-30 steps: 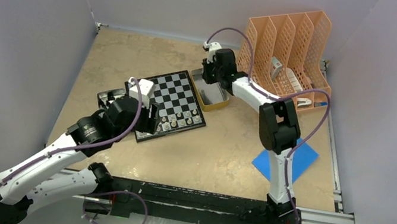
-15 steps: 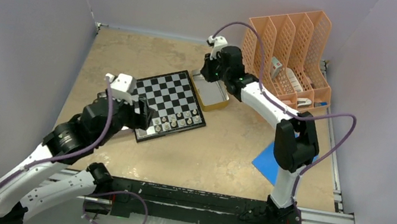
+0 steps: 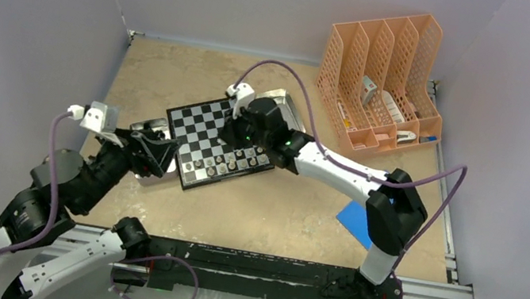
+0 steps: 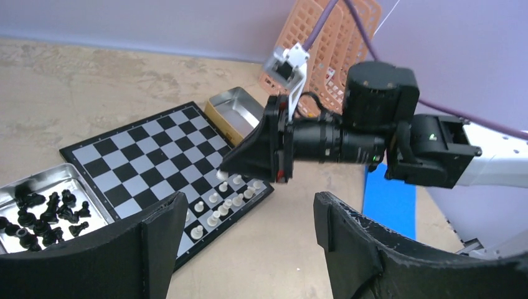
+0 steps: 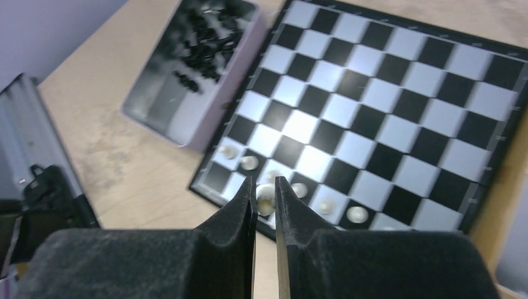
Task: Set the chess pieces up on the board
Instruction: Place the chess piece on the chessboard.
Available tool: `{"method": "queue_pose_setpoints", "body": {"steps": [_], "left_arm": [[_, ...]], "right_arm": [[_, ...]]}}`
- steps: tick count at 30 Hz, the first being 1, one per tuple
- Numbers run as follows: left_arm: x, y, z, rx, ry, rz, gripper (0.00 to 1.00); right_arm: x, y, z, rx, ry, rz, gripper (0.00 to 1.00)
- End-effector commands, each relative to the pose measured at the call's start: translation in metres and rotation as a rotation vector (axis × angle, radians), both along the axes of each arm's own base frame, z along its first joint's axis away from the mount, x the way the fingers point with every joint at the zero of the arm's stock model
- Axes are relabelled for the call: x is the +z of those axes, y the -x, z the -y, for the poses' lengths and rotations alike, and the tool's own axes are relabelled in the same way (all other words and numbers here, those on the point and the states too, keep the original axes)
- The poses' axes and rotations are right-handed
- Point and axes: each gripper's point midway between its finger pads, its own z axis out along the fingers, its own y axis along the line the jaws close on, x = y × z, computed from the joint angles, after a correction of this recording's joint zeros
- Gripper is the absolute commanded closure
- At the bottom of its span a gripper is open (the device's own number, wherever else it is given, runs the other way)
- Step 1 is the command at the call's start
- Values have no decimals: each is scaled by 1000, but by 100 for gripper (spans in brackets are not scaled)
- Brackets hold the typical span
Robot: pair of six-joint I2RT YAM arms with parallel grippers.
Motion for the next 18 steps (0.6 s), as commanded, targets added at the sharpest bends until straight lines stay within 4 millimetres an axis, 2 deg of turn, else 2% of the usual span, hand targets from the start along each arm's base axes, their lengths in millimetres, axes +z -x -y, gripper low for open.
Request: {"method": "queue_pose_setpoints", "body": {"steps": [1, 8, 18], "left_arm": [[23, 16, -10, -20, 54, 48, 26], [37, 28, -23, -12, 101, 81, 26], [39, 29, -24, -9, 105, 87, 27]], "right_arm": [[31, 25, -32, 36, -100, 20, 89], [21, 60, -64, 77, -88, 0, 89], [-7, 76, -90, 59, -50, 10, 87]]}}
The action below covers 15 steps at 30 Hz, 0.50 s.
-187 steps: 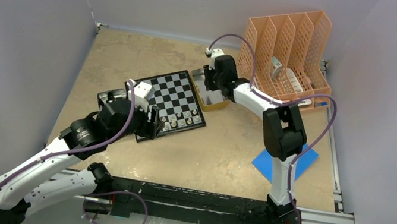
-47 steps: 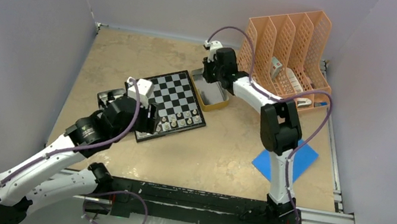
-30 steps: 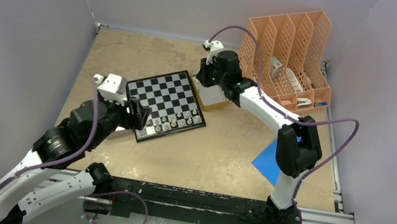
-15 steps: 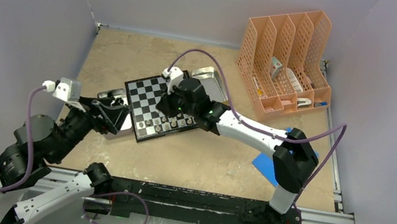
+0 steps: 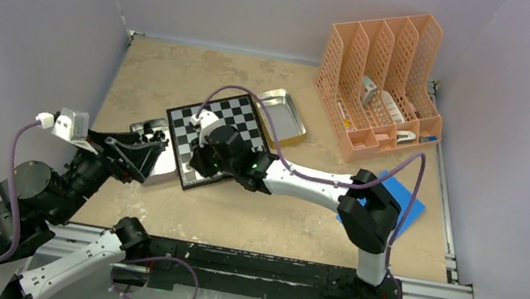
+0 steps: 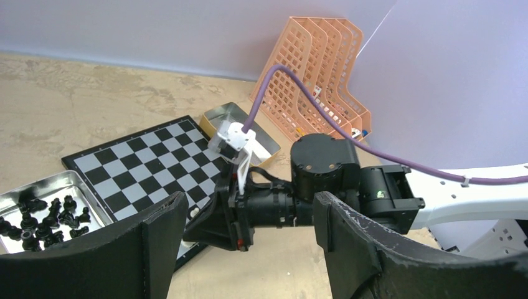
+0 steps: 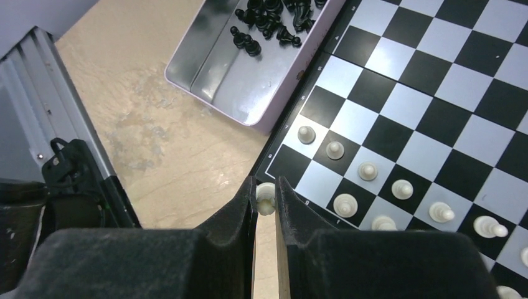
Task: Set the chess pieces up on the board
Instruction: Place the chess piece on the chessboard.
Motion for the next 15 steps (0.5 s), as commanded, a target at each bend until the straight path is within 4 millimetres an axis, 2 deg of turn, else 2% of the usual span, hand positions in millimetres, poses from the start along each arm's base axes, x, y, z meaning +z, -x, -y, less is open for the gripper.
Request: {"method": "queue_pose_setpoints", "body": {"steps": [1, 10, 15], "left_arm": [[13, 3, -2, -5, 33, 22, 27], [10, 1, -4, 12, 24, 19, 27], [11, 1, -5, 17, 20, 21, 27]], "right_arm": [[28, -7, -23, -47, -81, 67, 87], [-1, -12, -34, -126, -38, 85, 87], [-12, -8, -39, -132, -25, 72, 87]]}}
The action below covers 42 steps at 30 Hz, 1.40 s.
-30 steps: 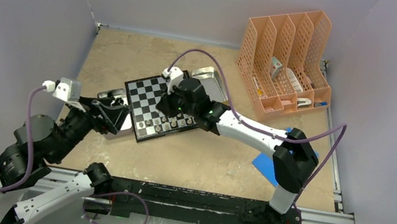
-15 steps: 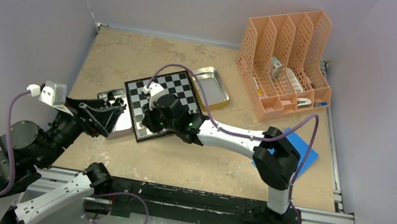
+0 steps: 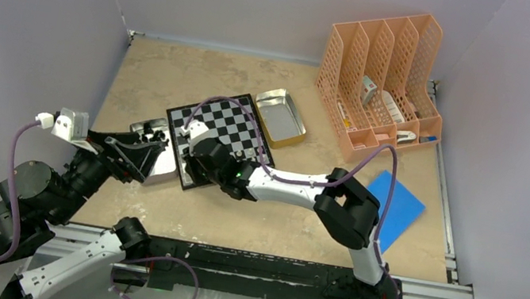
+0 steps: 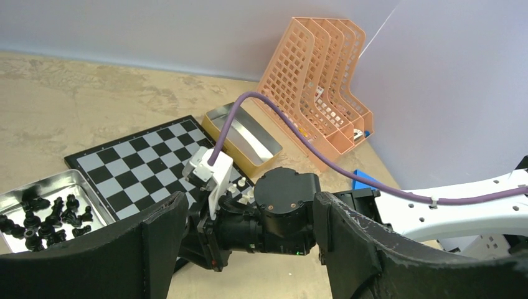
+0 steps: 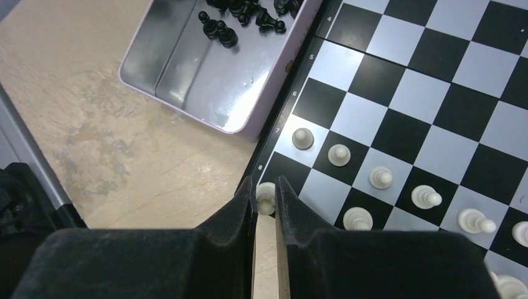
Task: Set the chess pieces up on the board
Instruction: Place the chess piece on the chessboard.
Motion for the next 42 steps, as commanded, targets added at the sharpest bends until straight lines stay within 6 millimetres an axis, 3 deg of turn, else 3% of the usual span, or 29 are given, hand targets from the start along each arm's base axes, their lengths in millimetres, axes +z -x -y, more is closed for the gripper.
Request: {"method": "queue_pose_setpoints", "body": {"steps": [1, 28, 42], "left_arm": [[11, 1, -5, 13, 19, 22, 27], [9, 1, -5, 19, 22, 22, 27], [11, 2, -10, 34, 27, 33, 27]], "right_arm": [[31, -7, -18, -52, -86, 43, 87], [-18, -16, -20, -123, 54, 31, 84], [-33, -13, -22, -113, 119, 24, 83]]}}
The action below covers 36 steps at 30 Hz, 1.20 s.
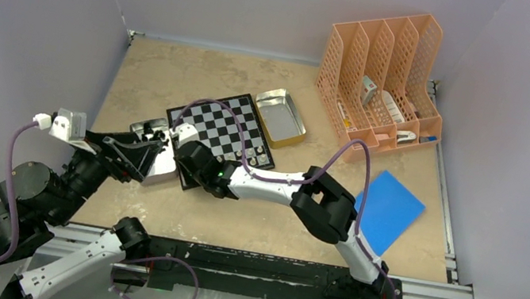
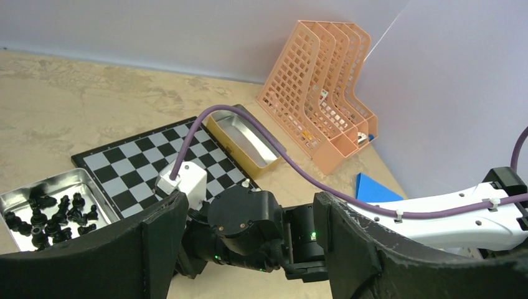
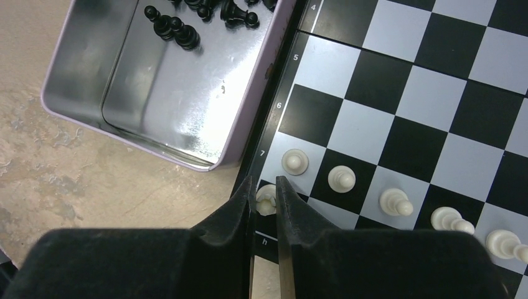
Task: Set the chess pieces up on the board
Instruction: Place the chess piece on the chessboard.
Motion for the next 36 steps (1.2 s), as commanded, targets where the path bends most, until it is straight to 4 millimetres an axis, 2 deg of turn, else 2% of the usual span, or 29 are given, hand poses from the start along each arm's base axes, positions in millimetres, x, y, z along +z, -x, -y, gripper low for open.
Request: {"method": "queue_pose_setpoints", "body": {"steps": [1, 10, 18, 27, 36], "left_arm": [[12, 2, -6, 14, 28, 35, 27], [12, 2, -5, 10, 30, 33, 27], [11, 2, -4, 10, 28, 30, 27], [8, 0, -2, 9, 18, 24, 27], [4, -2, -1, 9, 0, 13, 27]], "right_arm": [[8, 0, -2, -19, 14, 13, 83], [11, -4, 0, -51, 29, 28, 83], [4, 0, 0, -34, 50, 11, 82], [7, 2, -5, -23, 28, 3, 68], [30, 4, -2, -32, -14, 0, 55]]}}
